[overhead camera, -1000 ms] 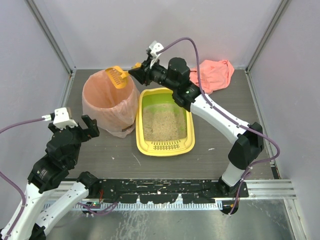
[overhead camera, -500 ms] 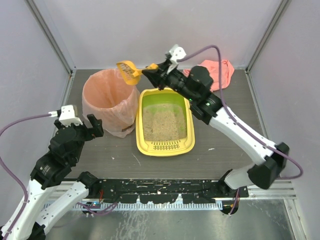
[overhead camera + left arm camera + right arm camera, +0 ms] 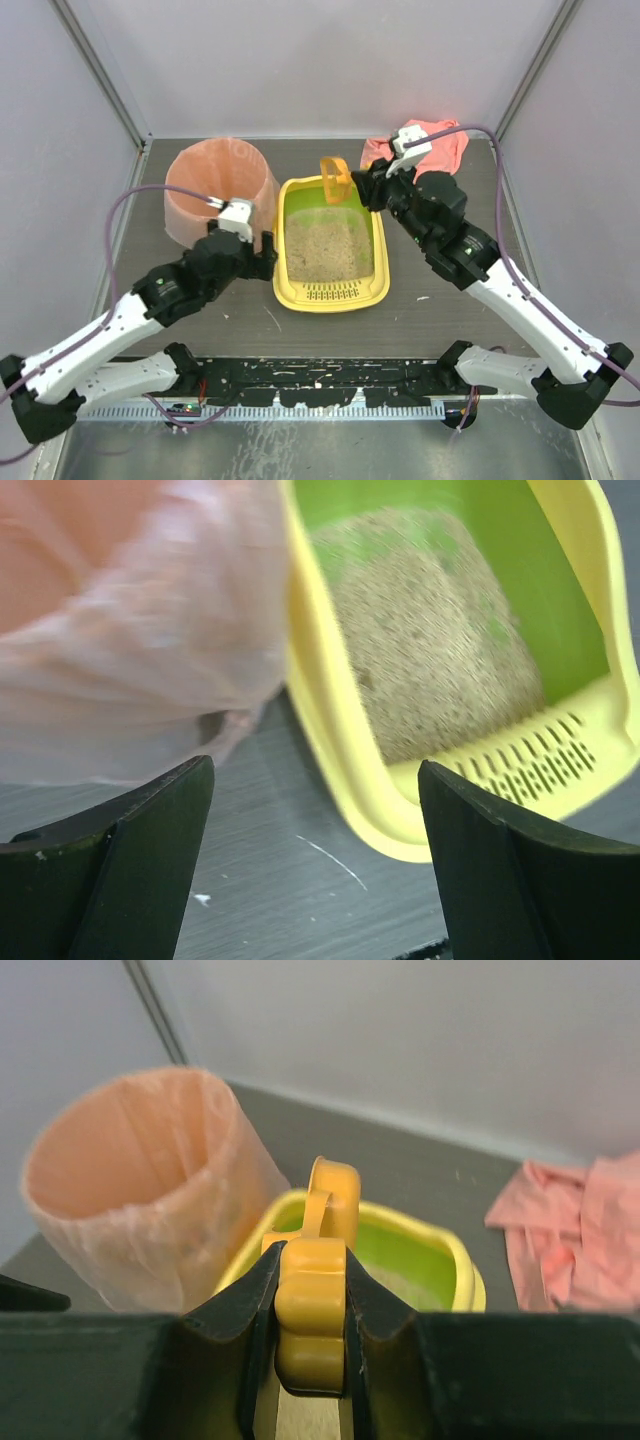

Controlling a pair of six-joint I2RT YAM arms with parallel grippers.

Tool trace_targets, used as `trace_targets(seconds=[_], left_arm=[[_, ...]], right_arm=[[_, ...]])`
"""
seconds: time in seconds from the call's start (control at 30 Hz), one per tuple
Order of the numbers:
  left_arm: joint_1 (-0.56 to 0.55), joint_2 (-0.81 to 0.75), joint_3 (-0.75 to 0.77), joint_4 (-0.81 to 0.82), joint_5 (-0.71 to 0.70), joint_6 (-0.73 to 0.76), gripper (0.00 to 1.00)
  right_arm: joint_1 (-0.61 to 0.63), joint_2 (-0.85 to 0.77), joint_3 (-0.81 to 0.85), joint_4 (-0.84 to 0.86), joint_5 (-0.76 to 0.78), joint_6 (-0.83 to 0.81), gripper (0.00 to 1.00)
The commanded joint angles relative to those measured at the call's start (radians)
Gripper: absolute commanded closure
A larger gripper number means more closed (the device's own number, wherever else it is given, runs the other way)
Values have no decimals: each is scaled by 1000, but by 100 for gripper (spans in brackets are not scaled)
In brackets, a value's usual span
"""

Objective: Clean the litter box

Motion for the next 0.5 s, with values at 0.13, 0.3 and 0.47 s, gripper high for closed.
trace_targets(seconds=[0.13,0.3,0.47], left_arm=[[-142,256,88,105,-151,-96,22],[-142,382,133,84,-242,-85,22],[-130,502,154,133,-245,-55,24]], right_arm=[[-53,-6,-162,-87,39,154,99],[-103,-14,-223,-47,-68,192,99],[-126,-21,-250,-30,-101,199,99]])
